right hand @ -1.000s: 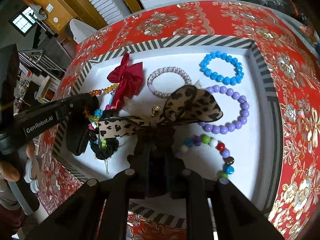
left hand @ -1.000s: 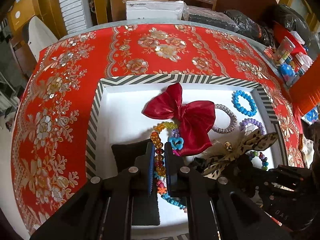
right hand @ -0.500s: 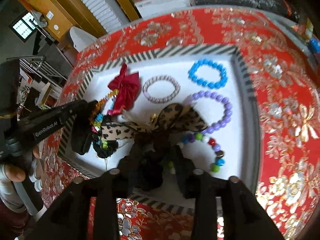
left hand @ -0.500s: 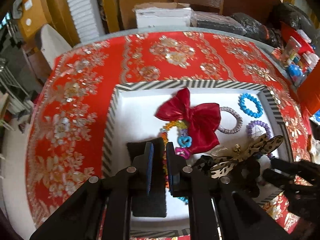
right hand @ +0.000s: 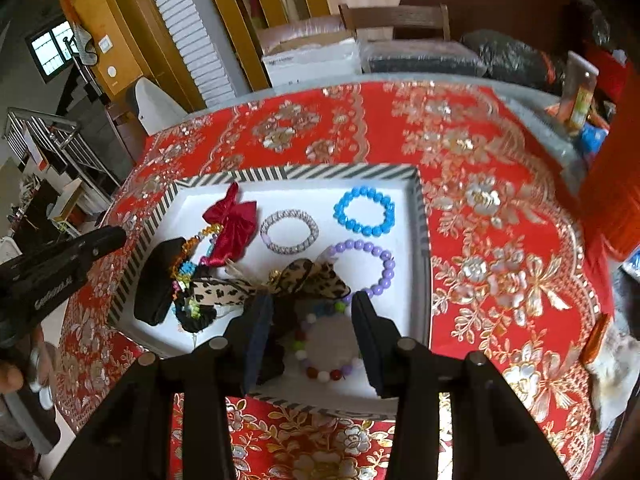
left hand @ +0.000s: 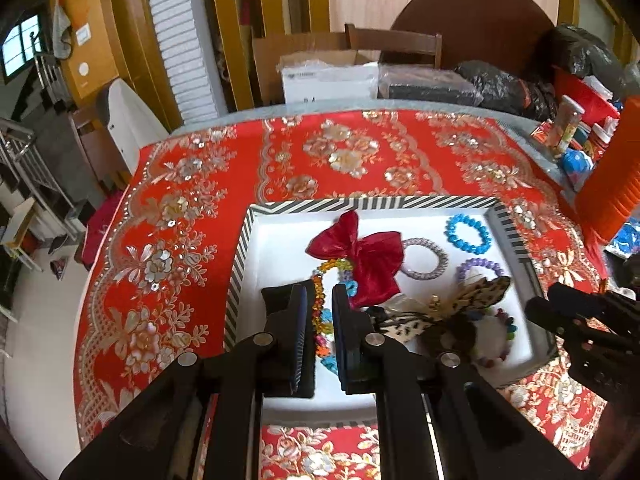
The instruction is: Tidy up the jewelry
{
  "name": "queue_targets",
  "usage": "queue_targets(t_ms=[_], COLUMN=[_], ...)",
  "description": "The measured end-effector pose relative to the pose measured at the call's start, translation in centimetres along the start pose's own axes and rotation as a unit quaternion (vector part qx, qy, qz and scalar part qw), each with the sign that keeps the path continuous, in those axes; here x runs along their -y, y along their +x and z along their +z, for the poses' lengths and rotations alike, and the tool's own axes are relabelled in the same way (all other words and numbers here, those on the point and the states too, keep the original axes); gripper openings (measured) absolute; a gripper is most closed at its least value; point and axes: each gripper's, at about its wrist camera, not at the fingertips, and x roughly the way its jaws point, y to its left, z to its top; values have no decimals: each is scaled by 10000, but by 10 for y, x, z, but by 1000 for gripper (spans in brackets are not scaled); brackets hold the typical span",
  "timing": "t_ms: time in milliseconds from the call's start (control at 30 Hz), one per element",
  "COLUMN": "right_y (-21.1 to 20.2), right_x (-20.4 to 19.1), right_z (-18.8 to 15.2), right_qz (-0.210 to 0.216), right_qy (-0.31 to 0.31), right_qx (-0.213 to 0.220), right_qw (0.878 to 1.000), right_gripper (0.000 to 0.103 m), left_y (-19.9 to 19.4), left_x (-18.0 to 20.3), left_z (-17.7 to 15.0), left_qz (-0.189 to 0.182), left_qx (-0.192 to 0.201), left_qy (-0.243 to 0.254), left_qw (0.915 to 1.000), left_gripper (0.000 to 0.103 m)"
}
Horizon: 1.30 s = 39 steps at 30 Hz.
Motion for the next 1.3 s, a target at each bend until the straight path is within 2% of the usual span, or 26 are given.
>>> queue_targets(t_ms=[67,867,1300], right_y=[-6,-66,-79], right_x=[-1,-11,-17], right_z=[-1,-19,-22], right_qz=[-28,-98,-1], right_qy=[-41,-482,-623], right_qx=[89,594,726], right_qw=[9999,9970,9954], right_gripper=[51,57,63], left_y=[-9,-77,-91], left_x=[5,32,33], left_z=[-2,-24,-31], left_qz=[7,169,324], left_qx=[93,645,713], left_qy=[16,-268,-347], left_qw=[10000,9974,9963], left_gripper=[3,3,4])
